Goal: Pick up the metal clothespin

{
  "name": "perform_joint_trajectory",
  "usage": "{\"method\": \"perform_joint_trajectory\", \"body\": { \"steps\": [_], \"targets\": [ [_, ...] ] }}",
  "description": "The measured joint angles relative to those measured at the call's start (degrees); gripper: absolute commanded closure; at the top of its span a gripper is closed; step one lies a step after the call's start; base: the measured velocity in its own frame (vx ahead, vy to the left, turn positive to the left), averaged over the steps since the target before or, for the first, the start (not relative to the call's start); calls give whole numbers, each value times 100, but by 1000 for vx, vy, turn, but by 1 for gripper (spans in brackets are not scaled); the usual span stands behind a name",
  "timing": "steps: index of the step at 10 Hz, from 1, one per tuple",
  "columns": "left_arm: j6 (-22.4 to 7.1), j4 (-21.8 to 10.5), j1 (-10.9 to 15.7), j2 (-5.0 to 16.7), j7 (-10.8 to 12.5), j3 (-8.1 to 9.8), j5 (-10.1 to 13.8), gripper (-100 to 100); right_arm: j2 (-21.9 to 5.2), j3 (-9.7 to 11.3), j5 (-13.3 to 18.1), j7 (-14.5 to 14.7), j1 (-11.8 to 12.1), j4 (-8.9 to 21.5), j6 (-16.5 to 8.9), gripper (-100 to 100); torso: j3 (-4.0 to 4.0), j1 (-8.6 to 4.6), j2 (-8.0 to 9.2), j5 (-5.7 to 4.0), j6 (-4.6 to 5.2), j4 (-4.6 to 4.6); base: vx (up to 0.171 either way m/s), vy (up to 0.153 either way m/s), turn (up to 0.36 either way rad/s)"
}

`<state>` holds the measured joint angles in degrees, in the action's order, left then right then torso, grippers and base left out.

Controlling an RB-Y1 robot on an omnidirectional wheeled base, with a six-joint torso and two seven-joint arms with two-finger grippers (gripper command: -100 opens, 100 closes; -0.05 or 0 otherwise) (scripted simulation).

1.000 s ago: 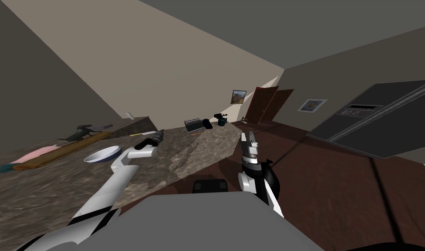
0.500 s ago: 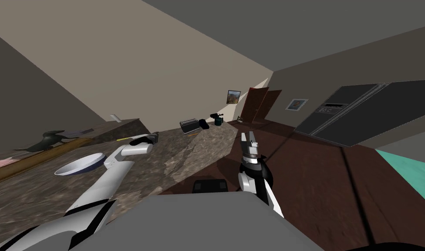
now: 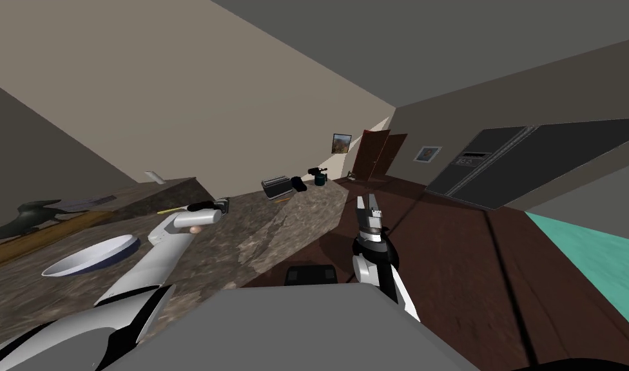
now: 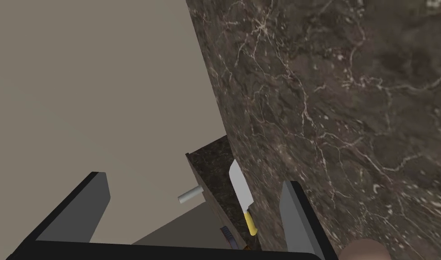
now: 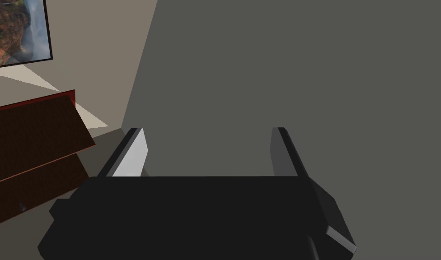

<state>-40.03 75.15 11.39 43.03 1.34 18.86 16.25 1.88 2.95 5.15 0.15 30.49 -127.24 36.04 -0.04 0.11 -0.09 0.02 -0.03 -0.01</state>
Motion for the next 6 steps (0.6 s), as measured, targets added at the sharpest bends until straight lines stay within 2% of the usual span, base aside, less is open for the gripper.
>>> {"method": "perform_joint_trajectory", "body": {
  "steps": [1, 2, 4, 6],
  "targets": [
    [-155, -180, 78, 65, 7, 16, 48, -100, 0, 0, 0, 0, 1, 0, 0, 0, -1, 2, 0, 2, -4, -1, 10, 8, 8],
    [-249, -280, 80, 98, 8, 31, 81, -100, 0, 0, 0, 0, 1, 0, 0, 0, 2, 1, 4, 2, -7, 0, 21, 6, -172],
    [-531, -548, 213, 210, 54, 81, 149, -100, 0, 0, 0, 0, 1, 0, 0, 0, -1, 0, -1, 2, -4, -1, 15, 11, -55],
    [-742, -874, 381, 330, 66, 98, 230, -100, 0, 0, 0, 0, 0, 0, 0, 0, 0, -1, 0, 0, 0, 0, 22, 14, -143]
  ]
}}
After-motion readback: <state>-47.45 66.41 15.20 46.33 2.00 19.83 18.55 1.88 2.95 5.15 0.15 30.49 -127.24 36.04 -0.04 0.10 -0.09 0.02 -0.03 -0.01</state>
